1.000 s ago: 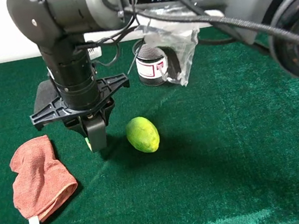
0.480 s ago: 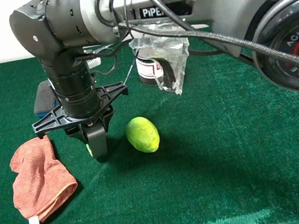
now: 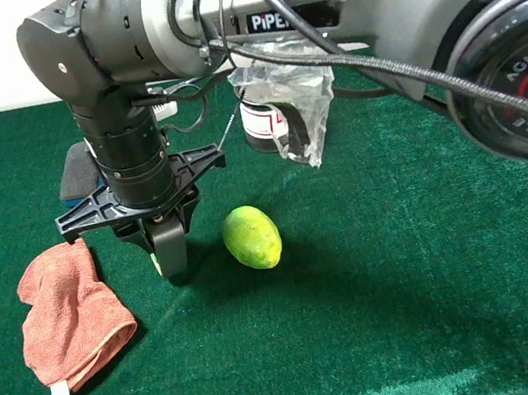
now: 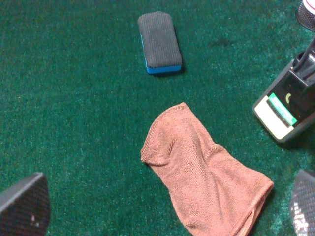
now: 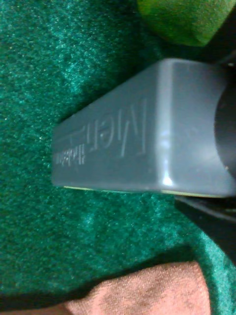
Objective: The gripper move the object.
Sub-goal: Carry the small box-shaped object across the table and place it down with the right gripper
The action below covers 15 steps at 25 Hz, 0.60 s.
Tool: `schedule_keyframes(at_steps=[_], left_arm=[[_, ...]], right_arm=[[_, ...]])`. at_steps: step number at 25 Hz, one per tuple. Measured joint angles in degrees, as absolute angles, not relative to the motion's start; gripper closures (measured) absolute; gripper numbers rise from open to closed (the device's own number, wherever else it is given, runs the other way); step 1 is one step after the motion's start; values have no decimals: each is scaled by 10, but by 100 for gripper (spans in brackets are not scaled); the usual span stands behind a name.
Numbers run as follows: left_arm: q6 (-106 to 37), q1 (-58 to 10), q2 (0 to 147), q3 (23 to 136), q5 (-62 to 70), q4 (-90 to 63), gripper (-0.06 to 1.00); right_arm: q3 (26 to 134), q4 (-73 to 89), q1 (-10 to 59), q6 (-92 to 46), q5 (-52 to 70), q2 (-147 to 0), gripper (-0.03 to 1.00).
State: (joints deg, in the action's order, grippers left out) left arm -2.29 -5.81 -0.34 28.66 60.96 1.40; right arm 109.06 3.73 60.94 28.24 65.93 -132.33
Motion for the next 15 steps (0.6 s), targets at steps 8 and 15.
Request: schedule_keyframes(at_steps=[8,15], left_arm=[[-23,-58,-3,287,610,14,-5],[-23,-58,-3,287,610,14,-5]], right_arm=[[1091,43,609,282,659,-1323,33],[1091,47,609,282,659,-1322,27]])
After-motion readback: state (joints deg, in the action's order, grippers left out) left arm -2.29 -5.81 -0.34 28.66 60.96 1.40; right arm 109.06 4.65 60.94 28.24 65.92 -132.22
